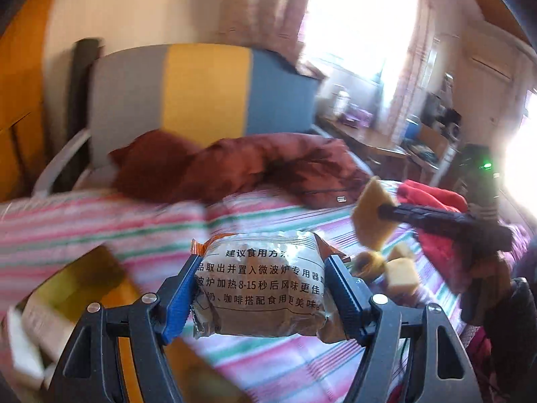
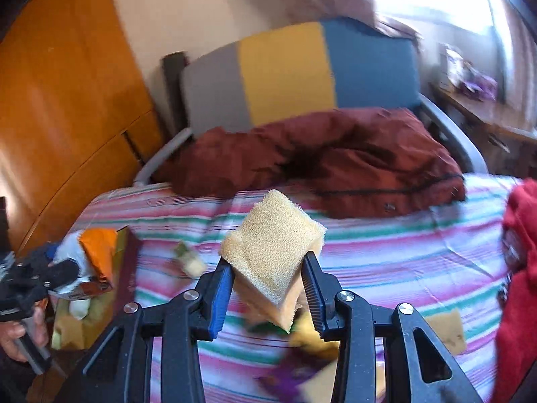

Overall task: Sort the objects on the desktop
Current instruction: 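Carry the sponge and foil packet to the gold tray and release both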

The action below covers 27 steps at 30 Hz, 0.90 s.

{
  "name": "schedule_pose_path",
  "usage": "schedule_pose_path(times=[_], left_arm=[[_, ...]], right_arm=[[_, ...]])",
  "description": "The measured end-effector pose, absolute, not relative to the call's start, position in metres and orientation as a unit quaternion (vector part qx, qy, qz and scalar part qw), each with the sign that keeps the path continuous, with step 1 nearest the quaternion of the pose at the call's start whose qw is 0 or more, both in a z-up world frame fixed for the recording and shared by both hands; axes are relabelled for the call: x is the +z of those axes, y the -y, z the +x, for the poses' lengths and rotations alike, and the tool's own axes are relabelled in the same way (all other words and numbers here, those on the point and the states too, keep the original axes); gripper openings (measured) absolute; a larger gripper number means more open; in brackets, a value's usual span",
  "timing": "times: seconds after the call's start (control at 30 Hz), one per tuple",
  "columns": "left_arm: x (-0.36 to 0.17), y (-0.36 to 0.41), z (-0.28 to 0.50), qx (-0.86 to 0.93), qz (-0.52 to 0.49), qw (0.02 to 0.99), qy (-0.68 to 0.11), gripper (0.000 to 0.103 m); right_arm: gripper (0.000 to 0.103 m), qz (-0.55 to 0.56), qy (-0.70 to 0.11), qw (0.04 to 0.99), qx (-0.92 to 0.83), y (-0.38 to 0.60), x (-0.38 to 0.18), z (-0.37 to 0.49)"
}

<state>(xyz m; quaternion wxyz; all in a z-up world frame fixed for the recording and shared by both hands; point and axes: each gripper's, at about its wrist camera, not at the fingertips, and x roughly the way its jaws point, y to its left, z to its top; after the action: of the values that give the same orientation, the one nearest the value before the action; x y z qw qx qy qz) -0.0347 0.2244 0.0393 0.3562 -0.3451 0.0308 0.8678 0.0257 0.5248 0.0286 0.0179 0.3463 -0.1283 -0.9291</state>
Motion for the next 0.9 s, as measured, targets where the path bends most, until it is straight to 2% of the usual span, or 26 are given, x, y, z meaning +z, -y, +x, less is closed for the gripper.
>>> schedule_pose_path(times=[0.23, 0.57, 0.73, 0.9], left_arm=[[0.032, -0.128, -0.024, 0.895, -0.353, 0.273, -0.007, 0.075], [0.023, -0.012, -0.015, 0.925, -0.354, 0.135, 0.021, 0.075], [-0.004, 0.014, -0.018, 0.916, -0.382, 0.114, 0.044, 0.076], [-0.023, 0.010, -0.015, 0.909, -0.400, 0.110, 0.031, 0.077]], right_arm=[[0.041, 0.352, 0.091, 0.116, -0.924, -0.428, 0.046, 0.019], [0.041, 0.379, 0.079, 0.236, -0.891, -0.303, 0.033, 0.015], [0.041, 0.394, 0.095, 0.277, -0.871, -0.256, 0.022, 0.013], [0.047, 0.414, 0.094, 0.294, -0.856, -0.219, 0.010, 0.006]])
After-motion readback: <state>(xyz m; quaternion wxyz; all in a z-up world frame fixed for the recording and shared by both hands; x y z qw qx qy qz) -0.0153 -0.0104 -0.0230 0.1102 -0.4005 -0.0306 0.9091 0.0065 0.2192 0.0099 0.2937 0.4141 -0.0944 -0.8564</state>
